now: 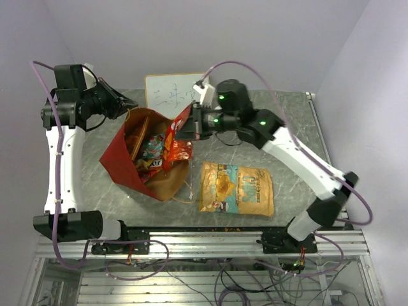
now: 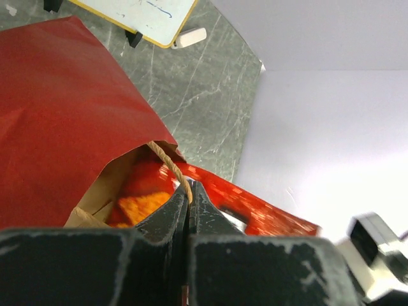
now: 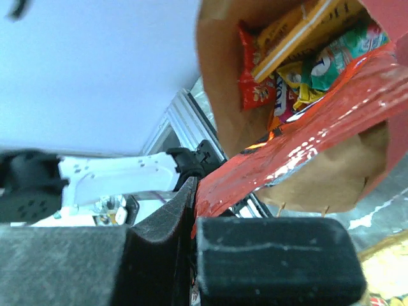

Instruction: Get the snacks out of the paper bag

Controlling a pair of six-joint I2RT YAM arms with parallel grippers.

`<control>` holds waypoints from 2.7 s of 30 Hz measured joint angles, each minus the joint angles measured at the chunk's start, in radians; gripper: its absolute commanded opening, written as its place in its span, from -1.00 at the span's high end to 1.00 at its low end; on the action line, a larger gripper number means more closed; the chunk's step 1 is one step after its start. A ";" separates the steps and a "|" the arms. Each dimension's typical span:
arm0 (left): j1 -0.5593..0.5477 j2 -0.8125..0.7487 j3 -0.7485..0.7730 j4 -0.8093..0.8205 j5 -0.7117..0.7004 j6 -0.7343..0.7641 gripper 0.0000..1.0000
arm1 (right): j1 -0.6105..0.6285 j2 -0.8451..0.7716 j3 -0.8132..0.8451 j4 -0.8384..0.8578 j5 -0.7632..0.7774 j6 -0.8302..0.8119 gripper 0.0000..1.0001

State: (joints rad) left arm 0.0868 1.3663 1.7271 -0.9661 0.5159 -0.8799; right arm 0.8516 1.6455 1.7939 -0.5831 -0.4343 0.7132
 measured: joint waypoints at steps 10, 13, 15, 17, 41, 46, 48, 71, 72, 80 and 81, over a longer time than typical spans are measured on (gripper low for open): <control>0.016 0.001 -0.017 0.034 0.002 -0.003 0.86 | -0.108 -0.327 0.013 -0.244 0.122 -0.204 1.00; 0.016 0.001 -0.015 0.034 0.000 -0.003 0.86 | -0.118 -0.358 0.003 -0.388 0.237 -0.244 1.00; 0.017 0.001 -0.015 0.036 0.001 -0.004 0.86 | -0.119 -0.364 -0.026 -0.467 0.302 -0.259 1.00; 0.017 0.001 -0.016 0.038 0.002 -0.008 0.86 | -0.120 -0.364 -0.076 -0.531 0.351 -0.264 1.00; 0.025 -0.001 -0.016 0.038 0.003 -0.007 0.86 | -0.492 -0.321 -0.733 -0.298 -0.182 -0.221 1.00; 0.030 -0.002 -0.016 0.038 0.004 -0.007 0.86 | -0.579 -0.309 -0.813 -0.333 -0.152 -0.276 1.00; 0.030 -0.002 -0.016 0.038 0.004 -0.007 0.86 | -0.608 -0.298 -0.838 -0.348 -0.118 -0.286 1.00; 0.032 -0.024 -0.042 0.042 0.009 -0.009 0.86 | -0.677 -0.257 -1.061 -0.221 0.157 -0.154 1.00; 0.033 -0.027 -0.046 0.043 0.011 -0.011 0.86 | -0.678 -0.264 -1.068 -0.210 0.159 -0.151 0.96; 0.035 -0.035 -0.057 0.050 0.028 -0.011 0.86 | -0.687 -0.316 -1.078 -0.159 0.185 -0.137 0.48; 0.035 -0.037 -0.060 0.051 0.031 -0.011 0.86 | -0.691 -0.322 -1.078 -0.162 0.193 -0.133 0.40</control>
State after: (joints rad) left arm 0.1219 1.3296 1.6672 -0.9154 0.5468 -0.8909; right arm 0.1608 1.3231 0.7162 -0.7452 -0.2409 0.5800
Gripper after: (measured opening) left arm 0.072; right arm 0.221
